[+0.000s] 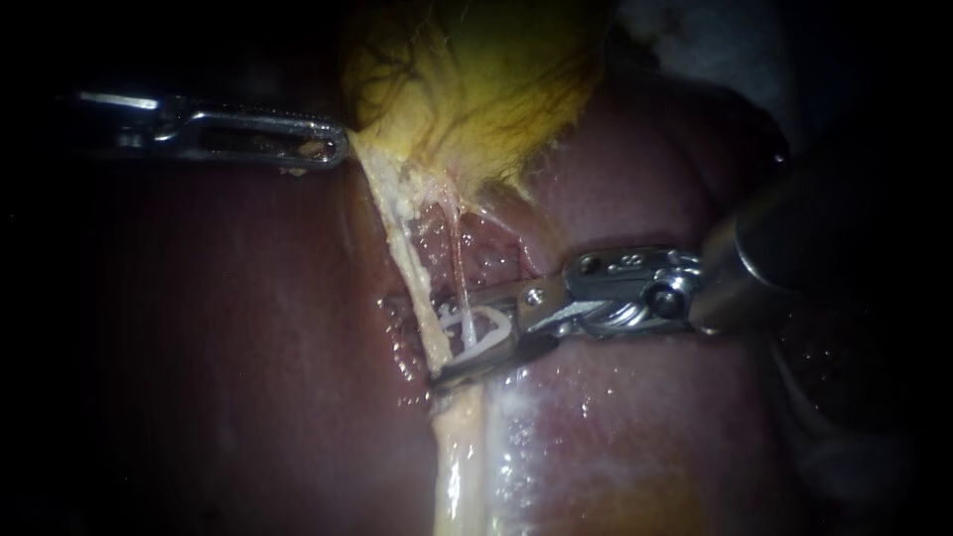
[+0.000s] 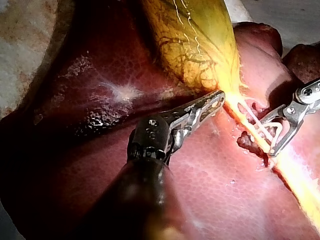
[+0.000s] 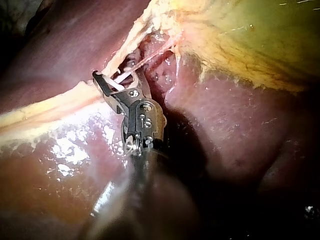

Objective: Clipping first clip left tube

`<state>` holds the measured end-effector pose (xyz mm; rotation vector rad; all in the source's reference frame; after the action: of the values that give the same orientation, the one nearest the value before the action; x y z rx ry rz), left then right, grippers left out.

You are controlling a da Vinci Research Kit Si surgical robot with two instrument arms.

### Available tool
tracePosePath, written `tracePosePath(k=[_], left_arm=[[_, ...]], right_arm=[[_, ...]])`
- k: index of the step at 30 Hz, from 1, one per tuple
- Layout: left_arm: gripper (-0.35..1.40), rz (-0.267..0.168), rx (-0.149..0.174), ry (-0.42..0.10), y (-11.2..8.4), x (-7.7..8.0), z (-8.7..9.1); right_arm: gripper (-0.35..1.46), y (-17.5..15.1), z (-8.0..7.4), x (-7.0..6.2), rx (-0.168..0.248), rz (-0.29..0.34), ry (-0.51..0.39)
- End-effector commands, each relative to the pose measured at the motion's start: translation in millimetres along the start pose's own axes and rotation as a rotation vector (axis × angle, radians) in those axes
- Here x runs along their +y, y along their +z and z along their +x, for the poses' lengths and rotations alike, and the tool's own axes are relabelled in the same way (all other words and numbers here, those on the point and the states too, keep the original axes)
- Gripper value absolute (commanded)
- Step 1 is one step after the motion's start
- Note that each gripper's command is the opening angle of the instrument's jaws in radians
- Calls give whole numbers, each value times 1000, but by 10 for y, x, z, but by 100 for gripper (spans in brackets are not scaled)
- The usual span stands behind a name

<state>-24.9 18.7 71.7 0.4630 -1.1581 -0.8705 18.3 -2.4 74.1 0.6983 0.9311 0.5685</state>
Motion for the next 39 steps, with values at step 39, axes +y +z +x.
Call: tracePosePath(k=[39], left_arm=[[-35, 1, 0, 0, -2, 0, 0]], right_arm=[[60, -32, 9, 0, 119, 400, -17]])
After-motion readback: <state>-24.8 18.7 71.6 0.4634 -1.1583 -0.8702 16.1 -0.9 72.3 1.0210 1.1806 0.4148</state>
